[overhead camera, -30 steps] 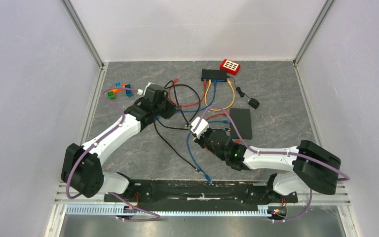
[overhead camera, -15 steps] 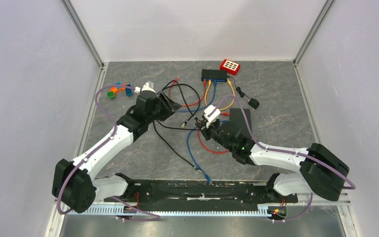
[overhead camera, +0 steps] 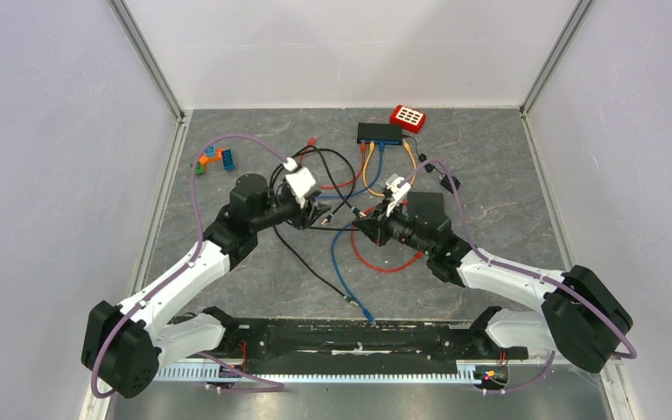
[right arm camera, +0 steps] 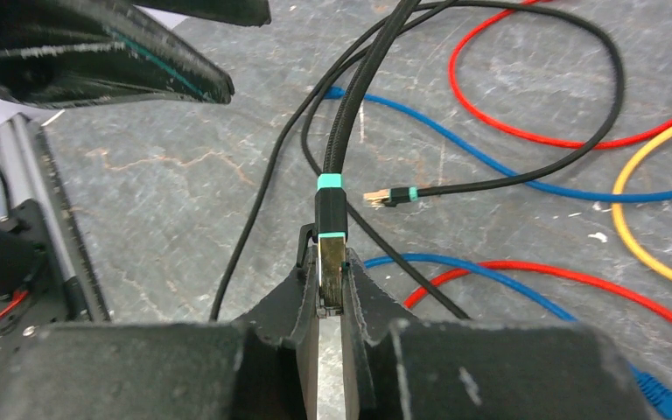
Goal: Insert the plug into the switch port
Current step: Pick up the connector from the center of the board.
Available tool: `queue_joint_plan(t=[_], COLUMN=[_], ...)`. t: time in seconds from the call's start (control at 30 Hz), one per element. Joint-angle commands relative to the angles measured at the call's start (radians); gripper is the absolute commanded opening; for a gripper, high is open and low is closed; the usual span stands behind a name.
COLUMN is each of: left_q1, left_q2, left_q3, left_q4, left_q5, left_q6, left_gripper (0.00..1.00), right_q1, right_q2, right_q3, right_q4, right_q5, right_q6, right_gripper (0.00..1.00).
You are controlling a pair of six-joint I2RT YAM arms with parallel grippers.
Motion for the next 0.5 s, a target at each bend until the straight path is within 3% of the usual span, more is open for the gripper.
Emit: queue_joint_plan(t=[0.0, 0.13, 0.47], left_q1=[-0.053, -0.101, -0.191], left_q2=[0.044, 0.116, 0.212], left_q3=[0.062, 0.124, 0.124], left_q4=[-0.098, -0.182, -0.136], left_q5=[0.148, 0.129, 0.03], left_q6=[0.728, 0.894, 1.061], left_gripper=[0.54, 0.54, 0.51], right_q1=[-0.034, -0.051, -0.071], right_q2=[-0.04, -0.041, -0.018], right_q3=[0.021, 0.033, 0.042], right_q4=[-0.031, -0.071, -0.07], right_q5=[-0.149, -0.182, -0.216], right_q6=[0.081, 0.089, 0.122], right_gripper=[0.0, 0.0, 0.0])
